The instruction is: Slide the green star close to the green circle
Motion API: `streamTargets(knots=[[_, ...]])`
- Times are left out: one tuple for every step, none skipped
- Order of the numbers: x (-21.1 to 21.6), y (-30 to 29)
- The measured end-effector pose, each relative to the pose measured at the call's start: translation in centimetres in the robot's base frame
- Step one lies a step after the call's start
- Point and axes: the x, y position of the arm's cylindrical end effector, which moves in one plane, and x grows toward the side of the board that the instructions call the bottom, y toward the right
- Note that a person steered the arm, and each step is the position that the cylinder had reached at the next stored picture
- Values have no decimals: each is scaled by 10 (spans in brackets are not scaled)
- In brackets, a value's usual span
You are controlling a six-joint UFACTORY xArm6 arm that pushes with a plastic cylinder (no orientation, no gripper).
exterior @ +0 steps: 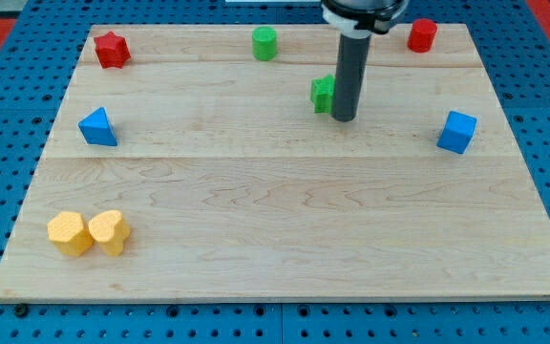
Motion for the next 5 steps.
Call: streamTargets(knots=[[-46,-31],[-81,-41],[-67,7],[-113,48],[-178,54]])
